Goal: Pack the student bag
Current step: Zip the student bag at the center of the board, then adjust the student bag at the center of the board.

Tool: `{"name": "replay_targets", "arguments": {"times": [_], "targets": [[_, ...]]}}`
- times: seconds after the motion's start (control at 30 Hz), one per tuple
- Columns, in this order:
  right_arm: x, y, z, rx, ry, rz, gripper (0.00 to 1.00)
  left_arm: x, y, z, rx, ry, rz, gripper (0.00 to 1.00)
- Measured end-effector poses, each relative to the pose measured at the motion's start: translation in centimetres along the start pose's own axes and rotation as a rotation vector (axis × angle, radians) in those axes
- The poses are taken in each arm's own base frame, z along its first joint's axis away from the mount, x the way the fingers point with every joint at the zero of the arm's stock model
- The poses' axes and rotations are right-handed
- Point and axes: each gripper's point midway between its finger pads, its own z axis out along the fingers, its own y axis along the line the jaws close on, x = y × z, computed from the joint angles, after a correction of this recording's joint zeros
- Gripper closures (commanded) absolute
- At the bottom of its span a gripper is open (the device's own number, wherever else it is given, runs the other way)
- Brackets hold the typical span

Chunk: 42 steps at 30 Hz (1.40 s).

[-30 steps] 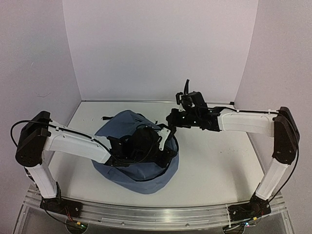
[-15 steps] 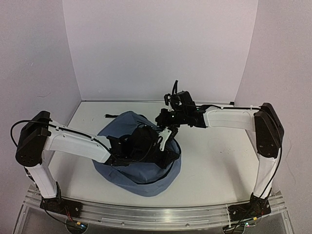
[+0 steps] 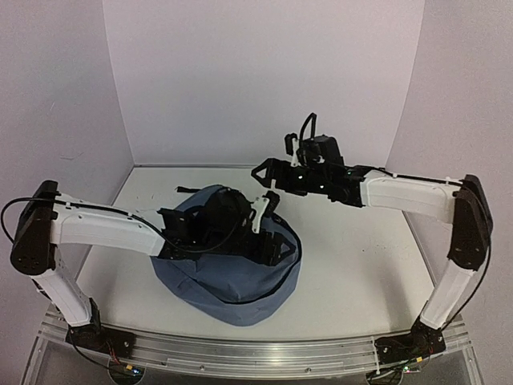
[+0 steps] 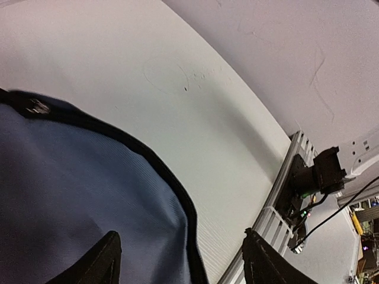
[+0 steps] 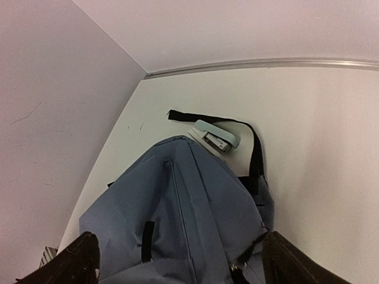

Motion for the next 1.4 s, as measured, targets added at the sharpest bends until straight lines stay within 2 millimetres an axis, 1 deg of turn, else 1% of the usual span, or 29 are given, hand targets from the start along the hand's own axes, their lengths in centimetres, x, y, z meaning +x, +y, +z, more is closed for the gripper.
{"name": "replay_targets", "arguments": {"times": [0.03,0.13,0.17,0.23,0.27,0.33,0.43,0.5,0.57,0.67,0.73,0.8,0.87,0.93,1.0,1.03,1.1,1.13,1.17,1.2,1.23,1.27,1.33,1.4], "targets": [[-0.6,0.1,-1.4,0.003,-0.018,0.001,0.02,-1.0,0.5,-0.8,-0.011,-0.017,-0.013,0.20],[-2.2,0.2,-4.6,0.020,-0.074,0.007,0.02,-4.5,2.4,-3.6,-0.053,-0.084,-0.055,0.14],[-2.5,0.0,-5.6,0.031,-0.087,0.011,0.02,-5.6,3.4,-4.6,-0.077,-0.105,-0.071,0.12],[-2.3,-0.8,-7.3,0.061,-0.093,0.021,0.02,-7.3,5.7,-6.5,-0.137,-0.137,-0.098,0.09],[-2.0,-1.2,-7.9,0.076,-0.090,0.028,0.02,-7.9,7.1,-7.4,-0.177,-0.146,-0.112,0.08],[-0.8,-2.3,-8.7,0.105,-0.066,0.046,0.02,-8.9,10.7,-9.2,-0.266,-0.161,-0.146,0.06],[2.3,-4.1,-9.3,0.145,0.008,0.085,0.02,-9.7,16.5,-11.8,-0.404,-0.175,-0.201,0.04],[4.9,-5.3,-9.4,0.169,0.073,0.119,0.04,-9.8,19.8,-13.3,-0.477,-0.176,-0.227,0.04],[7.4,-6.3,-9.5,0.190,0.130,0.149,0.06,-9.6,22.3,-14.5,-0.537,-0.174,-0.242,0.03],[11.5,-7.4,-9.8,0.219,0.223,0.188,0.09,-8.8,24.1,-15.2,-0.598,-0.148,-0.233,0.03],[13.7,-7.7,-10.0,0.234,0.277,0.204,0.11,-8.1,25.0,-15.0,-0.632,-0.118,-0.219,0.03],[14.7,-7.2,-10.2,0.231,0.305,0.213,0.13,-7.1,26.0,-14.2,-0.656,-0.077,-0.209,0.03],[15.1,-6.6,-10.1,0.216,0.310,0.214,0.18,-5.9,27.1,-13.2,-0.678,-0.030,-0.205,0.03],[15.5,-6.0,-9.8,0.206,0.319,0.213,0.26,-4.9,28.0,-12.5,-0.696,0.004,-0.207,0.03],[16.3,-5.6,-9.1,0.205,0.339,0.208,0.40,-4.3,28.6,-12.0,-0.711,0.024,-0.211,0.04],[16.7,-5.5,-8.6,0.208,0.351,0.206,0.45,-4.1,28.8,-11.9,-0.713,0.028,-0.212,0.09],[17.6,-5.3,-7.8,0.214,0.374,0.194,0.64,-4.1,28.8,-11.8,-0.711,0.026,-0.213,0.28],[18.0,-5.3,-7.4,0.217,0.382,0.192,0.73,-4.2,28.8,-11.8,-0.709,0.023,-0.212,0.40],[18.2,-5.2,-7.2,0.218,0.385,0.186,0.81,-4.3,28.7,-11.7,-0.703,0.017,-0.211,0.56],[18.2,-5.1,-7.1,0.217,0.385,0.183,0.89,-4.4,28.7,-11.6,-0.697,0.011,-0.213,0.69],[18.0,-4.9,-7.1,0.216,0.381,0.183,0.95,-4.3,28.7,-11.5,-0.694,0.010,-0.210,0.81],[17.8,-4.8,-7.1,0.216,0.377,0.177,1.00,-4.2,28.8,-11.5,-0.692,0.008,-0.212,0.90],[17.2,-4.6,-7.0,0.218,0.362,0.172,1.00,-3.9,28.9,-11.6,-0.686,0.009,-0.206,0.99],[16.6,-4.4,-7.0,0.221,0.347,0.161,1.00,-3.8,28.7,-11.7,-0.673,0.001,-0.199,1.00]]}}
